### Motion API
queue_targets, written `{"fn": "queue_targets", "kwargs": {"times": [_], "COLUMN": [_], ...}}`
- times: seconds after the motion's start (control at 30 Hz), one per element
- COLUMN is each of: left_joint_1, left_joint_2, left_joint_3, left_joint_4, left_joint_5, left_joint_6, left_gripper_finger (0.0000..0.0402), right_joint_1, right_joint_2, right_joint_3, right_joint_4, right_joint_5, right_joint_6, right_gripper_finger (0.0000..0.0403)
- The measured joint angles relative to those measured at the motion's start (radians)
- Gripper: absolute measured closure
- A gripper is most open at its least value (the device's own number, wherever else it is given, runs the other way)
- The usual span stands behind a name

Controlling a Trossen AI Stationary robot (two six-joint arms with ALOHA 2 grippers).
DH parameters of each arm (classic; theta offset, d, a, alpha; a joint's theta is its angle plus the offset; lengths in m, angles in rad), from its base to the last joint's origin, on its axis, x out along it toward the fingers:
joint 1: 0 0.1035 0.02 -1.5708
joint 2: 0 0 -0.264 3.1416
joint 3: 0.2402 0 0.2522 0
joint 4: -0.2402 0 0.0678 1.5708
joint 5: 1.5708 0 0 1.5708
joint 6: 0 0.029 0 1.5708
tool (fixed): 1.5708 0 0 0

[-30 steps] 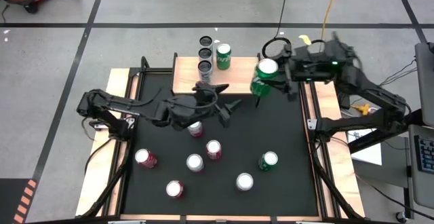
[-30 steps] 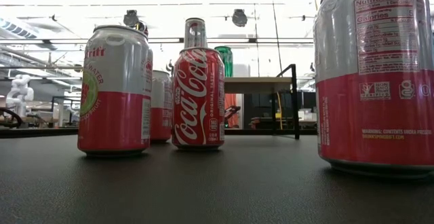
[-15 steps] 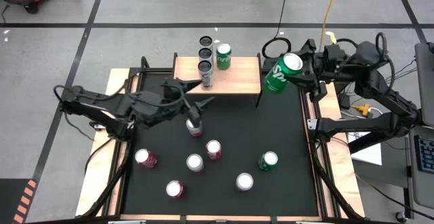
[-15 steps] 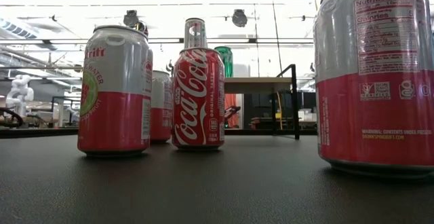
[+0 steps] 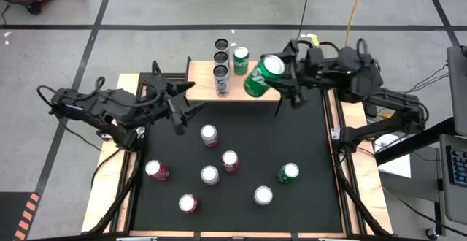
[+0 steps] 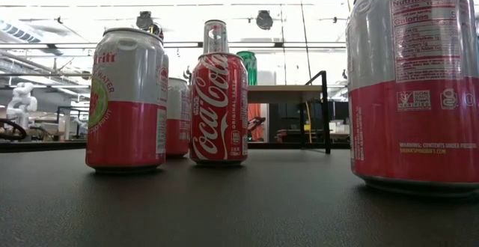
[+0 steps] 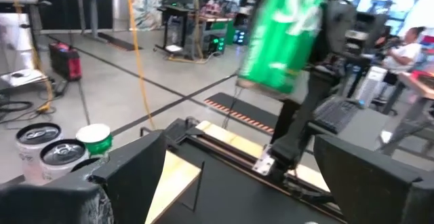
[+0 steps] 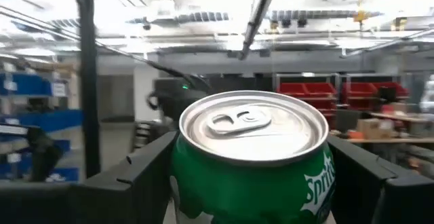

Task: Place canned beverage on shelf
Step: Put the top green soda can aligned with the other green soda can on the shelf

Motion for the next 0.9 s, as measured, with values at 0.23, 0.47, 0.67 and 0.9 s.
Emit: {"fn": "queue_targets", "kwargs": {"times": [0.23,0.47,0.67,0.9], "left_joint_1": [-0.032,-0.032,-0.031,-0.031], "left_joint_2": [-0.032,-0.031,-0.031,-0.031], "left_joint_3": [0.0,0.0,0.0,0.0], "left_joint_4": [-0.009,-0.059,-0.092,-0.106], "left_joint_5": [0.003,0.002,0.001,0.0], "left_joint_6": [0.03,-0.005,-0.031,-0.031], "left_gripper_finger": [0.0024,0.0024,0.0024,0.0024], "right_joint_1": [-0.002,-0.055,-0.066,-0.057], "right_joint_2": [0.165,0.246,0.184,0.121], "right_joint_3": [0.412,0.731,0.672,0.298], "right_joint_4": [-0.343,-0.778,-0.975,-0.757], "right_joint_5": [0.009,0.006,-0.06,-0.194], "right_joint_6": [-0.172,-0.235,-0.193,-0.082], "right_gripper_finger": [0.0124,0.0124,0.0124,0.0124]}}
